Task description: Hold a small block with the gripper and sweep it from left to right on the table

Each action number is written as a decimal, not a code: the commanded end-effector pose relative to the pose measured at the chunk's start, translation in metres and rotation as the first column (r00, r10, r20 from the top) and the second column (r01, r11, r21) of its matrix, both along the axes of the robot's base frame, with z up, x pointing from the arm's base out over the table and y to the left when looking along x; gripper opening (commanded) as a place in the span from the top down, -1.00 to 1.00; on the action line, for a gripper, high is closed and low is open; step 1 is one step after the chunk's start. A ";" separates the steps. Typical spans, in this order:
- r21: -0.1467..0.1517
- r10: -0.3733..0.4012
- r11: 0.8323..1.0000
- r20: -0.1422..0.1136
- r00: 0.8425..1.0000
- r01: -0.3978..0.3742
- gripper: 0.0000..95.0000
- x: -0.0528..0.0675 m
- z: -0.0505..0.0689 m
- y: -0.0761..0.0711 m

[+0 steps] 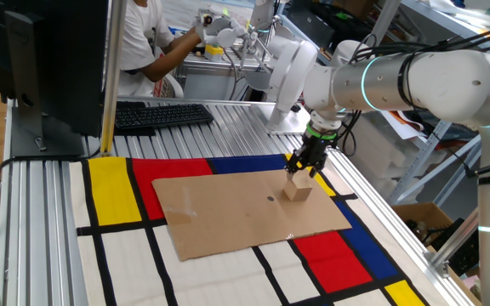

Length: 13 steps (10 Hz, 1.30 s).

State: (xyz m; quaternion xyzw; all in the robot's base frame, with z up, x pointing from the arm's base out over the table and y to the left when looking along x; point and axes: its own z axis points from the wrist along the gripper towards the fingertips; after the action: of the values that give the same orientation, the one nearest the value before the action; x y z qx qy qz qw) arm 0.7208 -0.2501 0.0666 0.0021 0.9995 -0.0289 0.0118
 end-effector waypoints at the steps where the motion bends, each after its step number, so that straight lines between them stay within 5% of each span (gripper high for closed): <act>1: -0.001 0.004 1.000 0.007 1.000 -0.004 -1.00 0.000 -0.002 0.000; 11: 0.006 0.000 1.000 0.003 1.000 0.000 -1.00 0.003 -0.020 -0.001; 12: 0.009 0.000 1.000 0.006 1.000 0.000 -0.60 0.003 -0.023 -0.002; 13: 0.008 0.002 1.000 0.006 1.000 -0.002 -0.60 0.003 -0.024 -0.002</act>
State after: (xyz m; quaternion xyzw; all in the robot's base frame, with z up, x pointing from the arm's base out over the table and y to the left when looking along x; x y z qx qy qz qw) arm 0.7240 -0.2517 0.0414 0.0005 0.9996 -0.0246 0.0151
